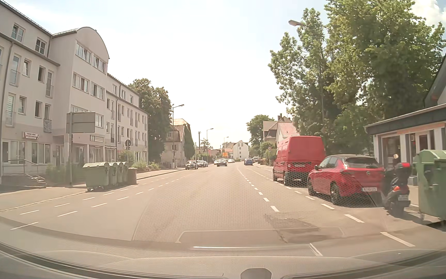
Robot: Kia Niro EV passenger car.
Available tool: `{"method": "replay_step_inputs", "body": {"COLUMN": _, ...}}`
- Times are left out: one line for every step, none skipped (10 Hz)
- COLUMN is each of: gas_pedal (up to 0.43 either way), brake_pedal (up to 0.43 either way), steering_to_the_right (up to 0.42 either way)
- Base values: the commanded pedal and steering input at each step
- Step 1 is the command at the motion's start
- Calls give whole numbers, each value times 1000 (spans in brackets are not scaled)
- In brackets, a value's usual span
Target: Follow the waypoints while adhering to traffic rules and regulations
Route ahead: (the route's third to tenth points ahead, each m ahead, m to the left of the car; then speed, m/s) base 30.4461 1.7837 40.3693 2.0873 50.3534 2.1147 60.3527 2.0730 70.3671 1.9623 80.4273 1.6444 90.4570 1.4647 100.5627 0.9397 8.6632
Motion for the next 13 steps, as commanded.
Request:
{"method": "replay_step_inputs", "body": {"gas_pedal": 189, "brake_pedal": 0, "steering_to_the_right": -6}}
{"method": "replay_step_inputs", "body": {"gas_pedal": 189, "brake_pedal": 0, "steering_to_the_right": -7}}
{"method": "replay_step_inputs", "body": {"gas_pedal": 189, "brake_pedal": 0, "steering_to_the_right": -7}}
{"method": "replay_step_inputs", "body": {"gas_pedal": 157, "brake_pedal": 0, "steering_to_the_right": -7}}
{"method": "replay_step_inputs", "body": {"gas_pedal": 150, "brake_pedal": 0, "steering_to_the_right": -7}}
{"method": "replay_step_inputs", "body": {"gas_pedal": 150, "brake_pedal": 0, "steering_to_the_right": -7}}
{"method": "replay_step_inputs", "body": {"gas_pedal": 138, "brake_pedal": 0, "steering_to_the_right": -7}}
{"method": "replay_step_inputs", "body": {"gas_pedal": 118, "brake_pedal": 0, "steering_to_the_right": -7}}
{"method": "replay_step_inputs", "body": {"gas_pedal": 98, "brake_pedal": 0, "steering_to_the_right": -8}}
{"method": "replay_step_inputs", "body": {"gas_pedal": 98, "brake_pedal": 0, "steering_to_the_right": -8}}
{"method": "replay_step_inputs", "body": {"gas_pedal": 87, "brake_pedal": 0, "steering_to_the_right": -11}}
{"method": "replay_step_inputs", "body": {"gas_pedal": 59, "brake_pedal": 0, "steering_to_the_right": -14}}
{"method": "replay_step_inputs", "body": {"gas_pedal": 39, "brake_pedal": 0, "steering_to_the_right": -12}}
